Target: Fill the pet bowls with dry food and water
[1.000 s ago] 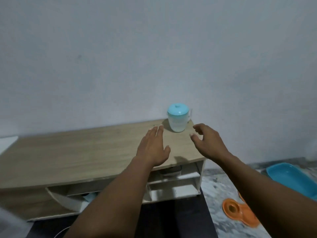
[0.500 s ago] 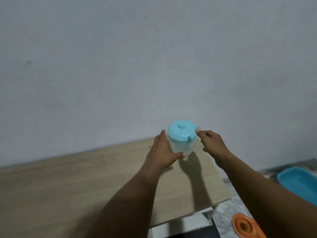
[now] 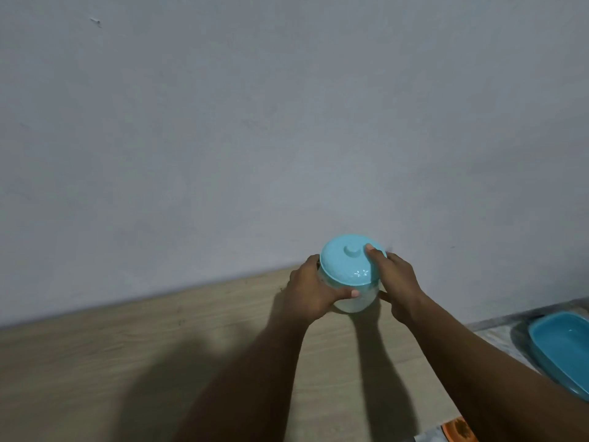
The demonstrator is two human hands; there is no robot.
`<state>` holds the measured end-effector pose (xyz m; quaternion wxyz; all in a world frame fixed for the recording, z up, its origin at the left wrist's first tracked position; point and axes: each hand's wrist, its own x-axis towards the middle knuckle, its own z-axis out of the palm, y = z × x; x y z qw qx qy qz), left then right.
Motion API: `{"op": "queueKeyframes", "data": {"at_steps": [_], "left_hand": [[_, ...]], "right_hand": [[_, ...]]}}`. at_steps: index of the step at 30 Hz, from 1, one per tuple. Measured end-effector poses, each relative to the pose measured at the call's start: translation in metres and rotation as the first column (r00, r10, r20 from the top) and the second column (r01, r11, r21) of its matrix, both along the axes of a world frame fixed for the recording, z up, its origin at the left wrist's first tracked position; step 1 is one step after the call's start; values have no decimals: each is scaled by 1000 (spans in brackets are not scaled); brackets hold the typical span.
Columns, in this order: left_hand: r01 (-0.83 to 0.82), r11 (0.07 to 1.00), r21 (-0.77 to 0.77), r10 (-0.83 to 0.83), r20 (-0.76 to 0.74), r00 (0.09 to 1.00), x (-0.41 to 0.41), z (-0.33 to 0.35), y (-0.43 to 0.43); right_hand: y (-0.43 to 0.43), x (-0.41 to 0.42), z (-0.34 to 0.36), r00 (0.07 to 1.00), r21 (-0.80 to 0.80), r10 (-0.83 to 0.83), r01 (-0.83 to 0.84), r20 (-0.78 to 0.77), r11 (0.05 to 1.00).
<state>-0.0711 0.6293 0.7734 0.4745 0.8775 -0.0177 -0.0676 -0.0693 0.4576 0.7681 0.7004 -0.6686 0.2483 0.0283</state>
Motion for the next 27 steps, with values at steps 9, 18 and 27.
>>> {"op": "queueKeyframes", "data": {"at_steps": [9, 18, 27], "left_hand": [[78, 997, 11, -78, 10, 997, 22, 11, 47], [111, 991, 80, -109, -34, 994, 48, 25, 71], [78, 990, 121, -74, -41, 996, 46, 29, 72]], "right_hand": [[43, 16, -8, 998, -12, -56, 55, -9, 998], [74, 34, -10, 993, 25, -116, 117, -14, 993], [72, 36, -3, 998, 41, -35, 38, -60, 998]]}}
